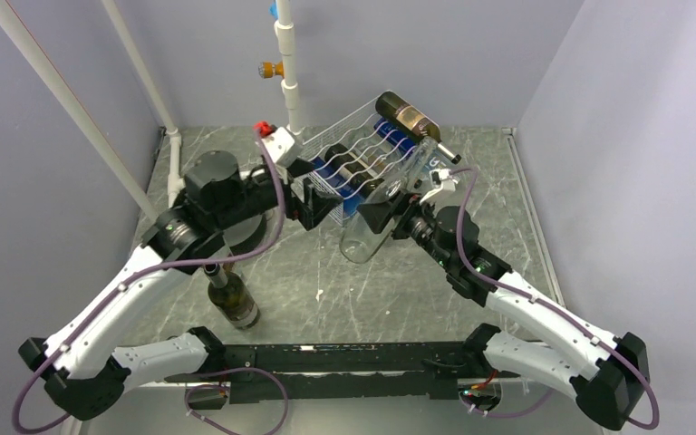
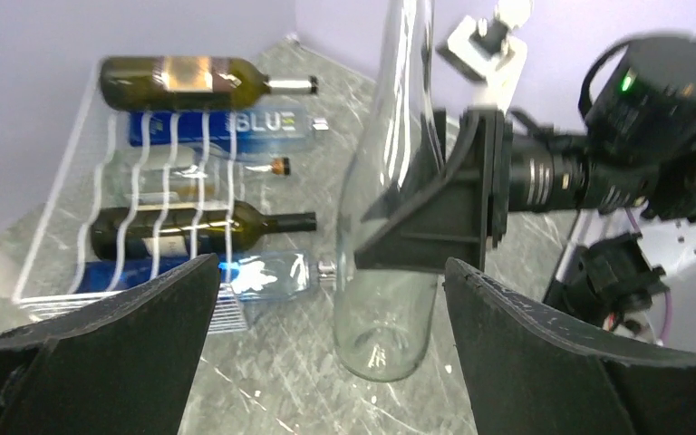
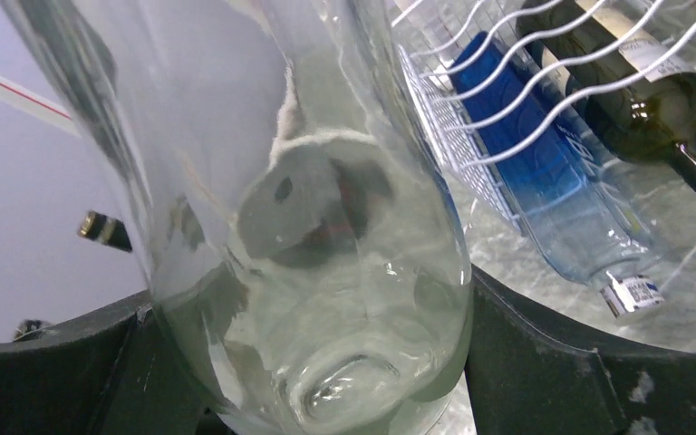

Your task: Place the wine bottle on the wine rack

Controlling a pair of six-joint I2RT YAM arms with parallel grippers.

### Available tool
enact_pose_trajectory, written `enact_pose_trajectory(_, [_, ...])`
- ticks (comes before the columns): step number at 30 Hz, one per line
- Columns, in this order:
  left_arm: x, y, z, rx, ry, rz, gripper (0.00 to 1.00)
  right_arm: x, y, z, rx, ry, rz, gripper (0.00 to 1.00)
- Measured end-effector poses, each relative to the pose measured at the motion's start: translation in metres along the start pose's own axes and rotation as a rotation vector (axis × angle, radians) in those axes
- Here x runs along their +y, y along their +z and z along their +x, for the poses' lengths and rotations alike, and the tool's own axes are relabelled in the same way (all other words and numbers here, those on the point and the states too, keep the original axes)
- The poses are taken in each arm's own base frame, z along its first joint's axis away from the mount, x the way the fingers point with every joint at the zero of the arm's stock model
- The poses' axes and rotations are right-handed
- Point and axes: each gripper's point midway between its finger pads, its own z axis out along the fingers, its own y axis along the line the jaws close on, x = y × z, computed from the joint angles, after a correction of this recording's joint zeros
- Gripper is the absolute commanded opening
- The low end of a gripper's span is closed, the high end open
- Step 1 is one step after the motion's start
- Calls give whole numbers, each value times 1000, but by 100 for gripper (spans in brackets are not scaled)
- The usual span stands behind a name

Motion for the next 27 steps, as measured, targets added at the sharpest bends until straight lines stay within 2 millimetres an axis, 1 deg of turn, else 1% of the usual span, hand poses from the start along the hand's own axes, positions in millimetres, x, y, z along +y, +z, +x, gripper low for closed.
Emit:
enact_pose_trajectory(2, [-4,12,15,27,3,47,99,4,2,-13,-27,19,3,0])
enact_pose_trajectory(6, [-13,33,48,126,-4,141,99,18,3,-24,-41,44,-25,0])
enact_pose_trajectory(10, [-23,38,78,199,-32,207,99,30,8,-30,-39,78,-54,0])
enact_pose_trajectory(13, [-29,38,85,217,-36,232,100,37,15,-34,-40,106,-67,0])
enact_pose_trajectory(17, [-33,39,87,220,-32,238,100,42,21,-35,-39,158,-78,0])
enact_pose_trajectory(19, [-30,42,89,225,-22,222,100,41,24,-33,-35,181,-76,0])
enact_pose_trajectory(25, [-17,54,104,265,-8,137,99,27,36,-25,-16,224,-25,0])
enact_pose_trajectory(27, [-11,56,107,272,-5,99,100,28,38,-22,-8,244,-25,0])
